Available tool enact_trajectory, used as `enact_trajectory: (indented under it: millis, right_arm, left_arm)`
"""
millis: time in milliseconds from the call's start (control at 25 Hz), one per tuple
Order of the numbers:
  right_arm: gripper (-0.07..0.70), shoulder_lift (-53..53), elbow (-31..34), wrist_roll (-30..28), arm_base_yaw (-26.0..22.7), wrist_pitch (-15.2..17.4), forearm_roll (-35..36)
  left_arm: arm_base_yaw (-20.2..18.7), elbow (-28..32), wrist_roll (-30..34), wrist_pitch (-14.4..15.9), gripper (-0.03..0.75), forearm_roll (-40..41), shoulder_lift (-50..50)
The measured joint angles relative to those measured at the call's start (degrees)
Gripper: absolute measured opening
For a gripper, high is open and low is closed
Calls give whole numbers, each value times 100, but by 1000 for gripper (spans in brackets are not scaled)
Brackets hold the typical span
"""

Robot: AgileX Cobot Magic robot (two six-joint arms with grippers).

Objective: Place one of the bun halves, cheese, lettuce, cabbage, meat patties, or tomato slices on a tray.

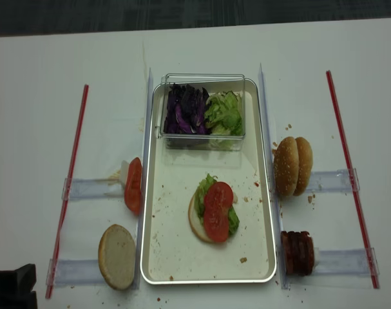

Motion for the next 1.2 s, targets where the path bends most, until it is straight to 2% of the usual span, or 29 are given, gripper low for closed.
enact_trajectory:
  millis: [360, 560, 1200]
  right_arm:
    - [689, 0, 0, 0, 0, 0, 0]
    - [689, 0, 0, 0, 0, 0, 0]
    - [689, 0, 0, 0, 0, 0, 0]
  left_arm:
    - [13, 9, 306, 48, 491, -208, -1398]
    - [13, 13, 354, 79, 491, -247, -1856]
    - [13, 22, 451, 108, 491, -247, -1971]
